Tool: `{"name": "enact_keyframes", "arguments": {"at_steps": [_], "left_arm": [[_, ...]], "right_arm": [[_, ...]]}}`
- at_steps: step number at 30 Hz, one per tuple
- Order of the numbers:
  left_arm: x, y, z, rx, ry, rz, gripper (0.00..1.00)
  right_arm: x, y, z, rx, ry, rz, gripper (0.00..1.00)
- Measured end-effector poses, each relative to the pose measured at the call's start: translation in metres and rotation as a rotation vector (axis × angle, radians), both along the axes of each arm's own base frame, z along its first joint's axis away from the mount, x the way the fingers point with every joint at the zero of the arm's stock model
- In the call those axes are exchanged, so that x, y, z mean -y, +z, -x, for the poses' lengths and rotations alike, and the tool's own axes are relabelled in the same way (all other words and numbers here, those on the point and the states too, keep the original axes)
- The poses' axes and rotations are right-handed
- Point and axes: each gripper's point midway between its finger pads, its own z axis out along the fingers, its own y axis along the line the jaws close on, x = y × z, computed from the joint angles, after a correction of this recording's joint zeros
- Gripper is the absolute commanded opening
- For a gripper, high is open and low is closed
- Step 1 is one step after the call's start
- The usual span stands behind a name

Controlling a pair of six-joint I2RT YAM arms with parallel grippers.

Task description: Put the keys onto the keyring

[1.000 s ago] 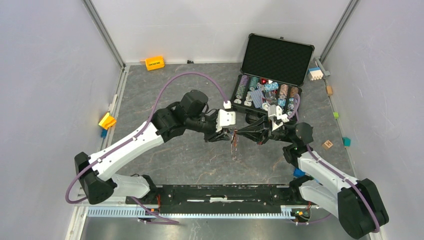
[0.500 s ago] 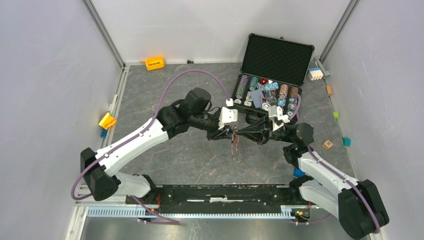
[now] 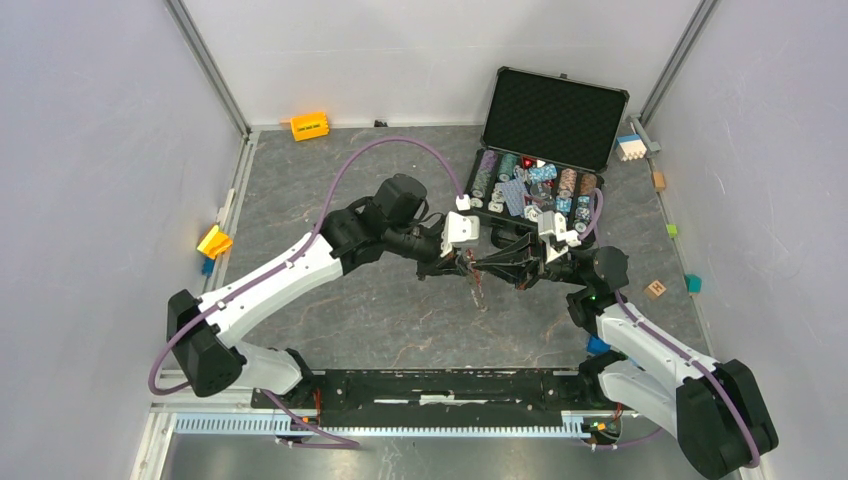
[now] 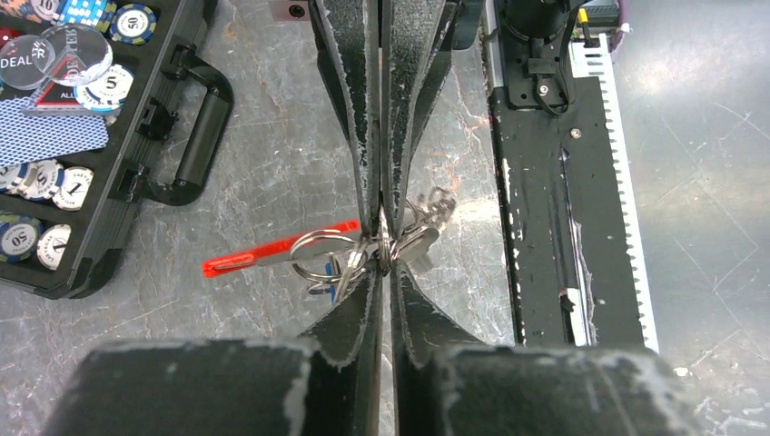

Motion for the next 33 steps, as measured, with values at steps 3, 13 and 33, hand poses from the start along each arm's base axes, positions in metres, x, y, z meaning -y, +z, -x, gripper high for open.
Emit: {"name": "enact_keyframes", "arguments": {"at_steps": [3,13,33], "left_arm": [[0.0,0.0,-0.001,-0.003,0.0,0.002,0.04],[0.003,0.0,-0.001,-0.033,-0.003,-0.005,0.03],[0.009,-0.014,-0.002,-0.169,-0.017,-0.09,0.27]], "right_arm": [[0.0,0.0,0.0,0.001,0.0,0.0,0.0],[0.001,0.001,-0.001,0.006,-0.007,-0.003,0.0],[0.003,-0.002,0.001,0.028,-0.008,-0.005,0.0]]}}
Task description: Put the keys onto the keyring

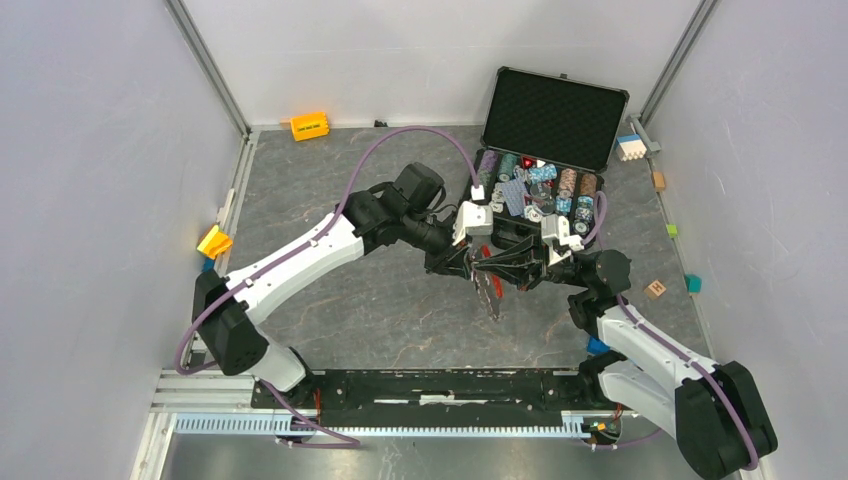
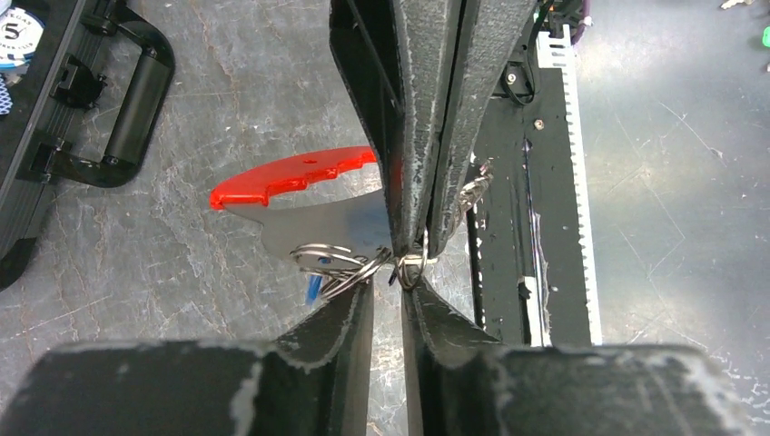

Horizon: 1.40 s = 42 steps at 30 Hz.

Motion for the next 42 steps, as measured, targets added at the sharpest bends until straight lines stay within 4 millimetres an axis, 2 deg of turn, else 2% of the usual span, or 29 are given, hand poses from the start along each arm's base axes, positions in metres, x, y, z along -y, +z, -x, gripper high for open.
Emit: {"name": "enact_keyframes", "arguments": {"at_steps": [9,14,16,20,23,30,42], "left_arm": [[-0.001,0.002,-0.003,0.003,0.01,0.003,0.42],[-0.007,0.015,-0.005,0.042,0.022,0.027,0.56],[-0.011,0.023,-0.005,0.072,0.03,0.041,0.58],[-0.018,0.041,-0.003,0.124,0.031,0.079,0.56],[-0.019,0.046,-0.001,0.144,0.02,0.093,0.5],[-0.017,0.042,0.002,0.144,-0.016,0.097,0.44],[-0.014,0.028,0.001,0.123,-0.036,0.084,0.44]], "right_arm": [[0.0,-0.001,-0.001,0.019,-0.004,0.006,0.0],[-0.001,-0.004,-0.001,0.015,-0.006,0.015,0.0],[-0.001,-0.005,-0.001,0.011,-0.004,0.018,0.0],[-0.001,-0.006,-0.001,0.008,-0.005,0.021,0.0],[-0.001,-0.007,-0.002,0.002,-0.005,0.023,0.0],[-0.001,-0.008,-0.002,-0.003,-0.005,0.025,0.0],[-0.001,-0.007,-0.001,-0.007,-0.004,0.023,0.0]]}}
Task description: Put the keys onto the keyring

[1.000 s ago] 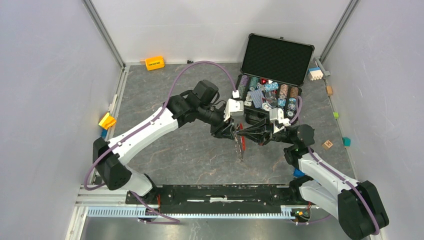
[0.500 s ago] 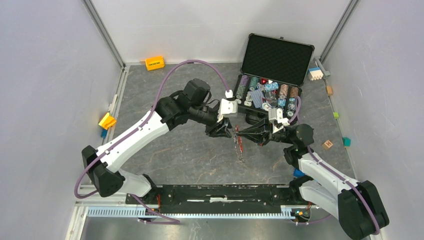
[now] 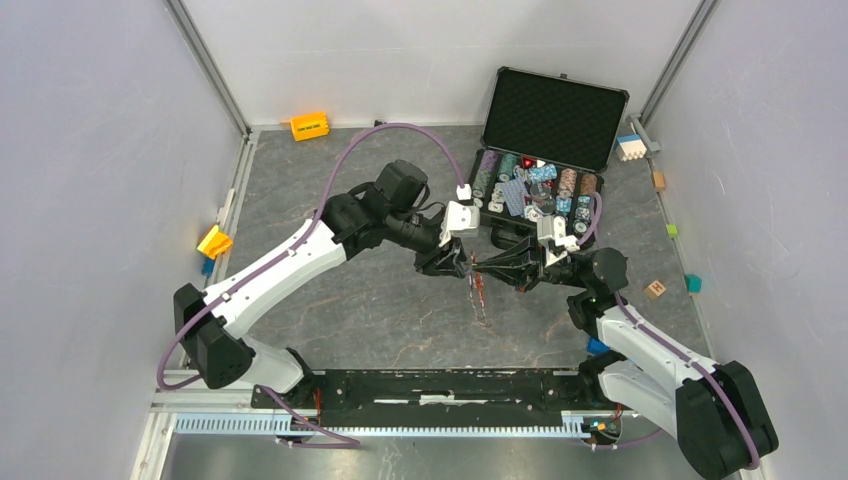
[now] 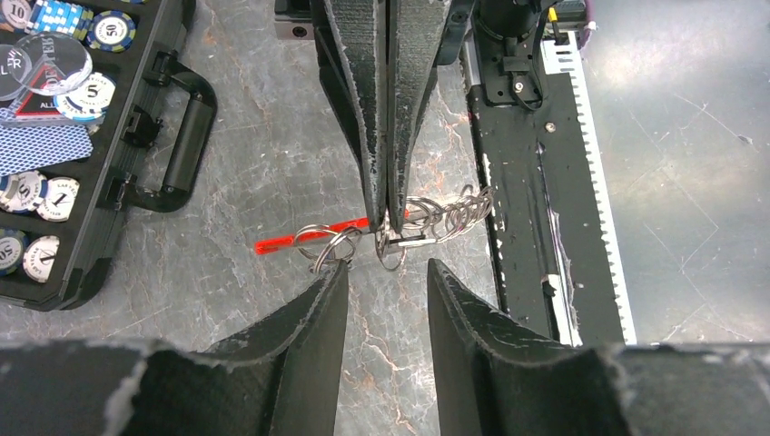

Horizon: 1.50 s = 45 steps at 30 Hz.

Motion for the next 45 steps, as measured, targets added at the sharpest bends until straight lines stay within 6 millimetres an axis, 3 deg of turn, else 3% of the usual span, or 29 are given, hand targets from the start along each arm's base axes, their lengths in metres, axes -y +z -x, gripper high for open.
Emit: {"name": "enact_keyframes", "arguments": {"at_steps": [5,14,19,26,30,39,45], "left_arm": [[0.003,-0.003,-0.002,0.003,-0.005,0.003,0.42],[0.006,-0.005,-0.002,0.005,-0.023,0.021,0.29],[0.006,-0.009,-0.002,-0.002,-0.026,0.022,0.28],[0.006,-0.013,-0.001,-0.008,-0.032,0.021,0.47],[0.002,-0.016,-0.002,0.013,-0.02,0.011,0.53],[-0.019,0.014,0.005,0.158,-0.01,0.063,0.54],[-0.018,0.003,0.014,0.129,-0.065,0.062,0.52]], "right_arm": [[0.0,0.0,0.0,-0.008,0.002,-0.001,0.0],[0.0,0.0,0.002,-0.011,0.01,-0.001,0.0],[-0.001,-0.001,0.002,-0.014,0.015,0.001,0.0],[-0.001,-0.002,0.002,-0.014,0.013,0.003,0.0],[-0.001,-0.003,0.0,-0.016,0.007,0.006,0.0],[-0.001,-0.005,-0.002,-0.019,0.0,0.008,0.0],[-0.001,-0.006,-0.003,-0.022,0.0,0.009,0.0]]}}
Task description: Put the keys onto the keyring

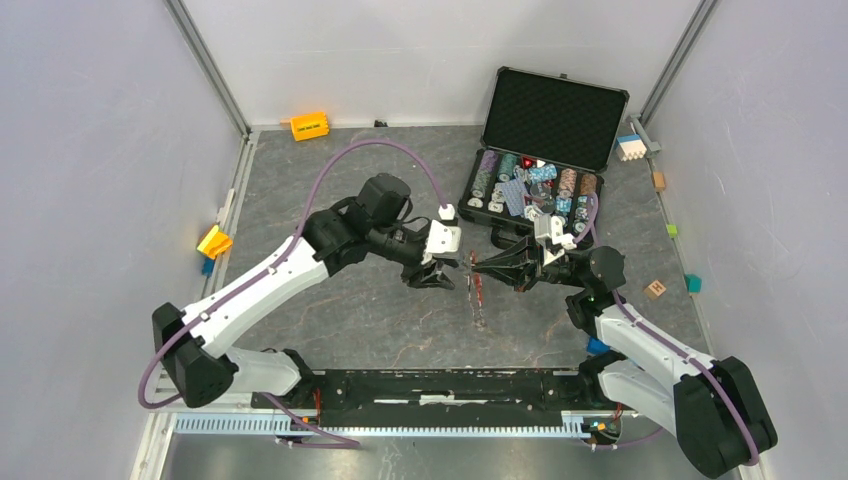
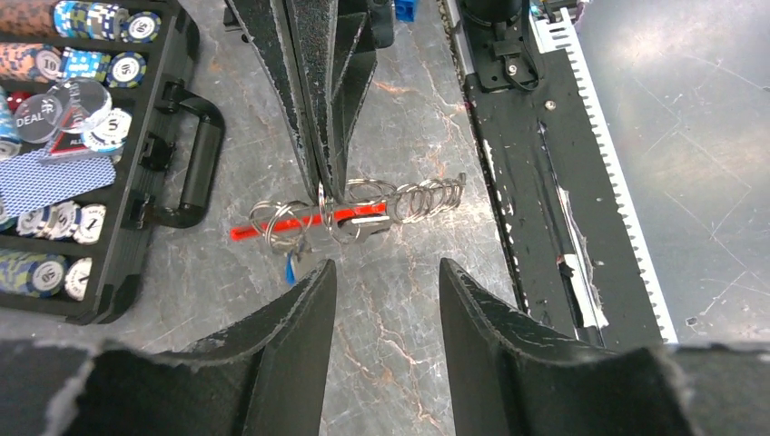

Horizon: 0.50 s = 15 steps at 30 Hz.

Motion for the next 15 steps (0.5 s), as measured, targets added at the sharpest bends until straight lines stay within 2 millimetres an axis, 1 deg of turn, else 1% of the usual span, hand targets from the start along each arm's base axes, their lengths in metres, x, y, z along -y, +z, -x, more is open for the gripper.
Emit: {"name": "enact_keyframes", "arguments": {"at_steps": [8,15], "left_arm": [[0.009,-0.024,-0.003,-0.053,-0.02,-0.048,0.49],[0.013,-0.032,-0.001,-0.087,-0.042,-0.058,0.46]], "right_arm": [[0.0,0.0,0.0,-0.001,0.0,0.0,0.0],[0.0,0.0,0.0,-0.001,0.0,0.001,0.0]]}}
